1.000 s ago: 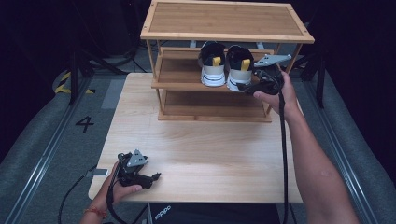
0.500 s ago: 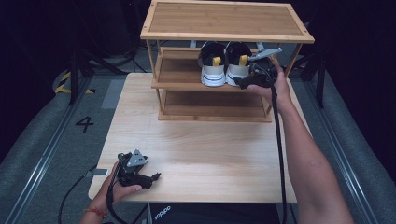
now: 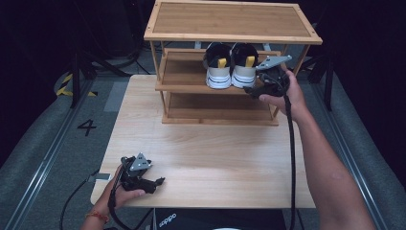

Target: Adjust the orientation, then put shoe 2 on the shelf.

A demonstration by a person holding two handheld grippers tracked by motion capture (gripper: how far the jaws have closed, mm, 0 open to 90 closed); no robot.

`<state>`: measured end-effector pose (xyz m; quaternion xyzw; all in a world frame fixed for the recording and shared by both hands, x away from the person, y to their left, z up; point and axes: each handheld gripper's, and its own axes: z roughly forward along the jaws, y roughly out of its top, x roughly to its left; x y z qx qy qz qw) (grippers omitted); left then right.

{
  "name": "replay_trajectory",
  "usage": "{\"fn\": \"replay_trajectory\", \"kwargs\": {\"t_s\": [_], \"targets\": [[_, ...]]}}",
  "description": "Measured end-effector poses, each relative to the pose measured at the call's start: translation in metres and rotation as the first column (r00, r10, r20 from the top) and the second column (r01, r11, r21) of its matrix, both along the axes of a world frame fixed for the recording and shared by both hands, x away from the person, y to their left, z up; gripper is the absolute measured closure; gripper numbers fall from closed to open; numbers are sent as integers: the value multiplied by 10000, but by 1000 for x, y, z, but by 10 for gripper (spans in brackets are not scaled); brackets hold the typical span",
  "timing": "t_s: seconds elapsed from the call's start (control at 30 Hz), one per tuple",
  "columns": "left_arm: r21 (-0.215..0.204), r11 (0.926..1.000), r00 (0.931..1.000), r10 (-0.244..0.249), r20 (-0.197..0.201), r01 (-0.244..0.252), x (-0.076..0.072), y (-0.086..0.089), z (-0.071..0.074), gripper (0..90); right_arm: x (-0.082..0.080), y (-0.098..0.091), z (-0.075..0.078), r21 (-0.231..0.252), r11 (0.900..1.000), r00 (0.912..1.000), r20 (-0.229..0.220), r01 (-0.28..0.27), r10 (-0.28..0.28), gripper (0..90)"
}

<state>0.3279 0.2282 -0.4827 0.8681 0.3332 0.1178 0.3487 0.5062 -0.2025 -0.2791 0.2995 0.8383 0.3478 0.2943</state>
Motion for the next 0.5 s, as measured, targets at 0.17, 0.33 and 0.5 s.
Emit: {"fn": "replay_trajectory", "kwargs": {"t_s": [0.17, 0.33, 0.5], "targets": [[11, 10000, 10000, 17, 14, -17, 0, 0, 0, 146, -9, -4, 0, -109, 9999, 9999, 74, -116, 117, 225], [45, 10000, 10000, 43, 16, -43, 0, 0, 0, 146, -28, -9, -6, -617, 9974, 9992, 103, -381, 388, 227], [34, 10000, 10000, 62, 26, -62, -1, 0, 0, 146, -52, -17, -12, -1298, 9895, 9975, 211, -644, 677, 223]]}}
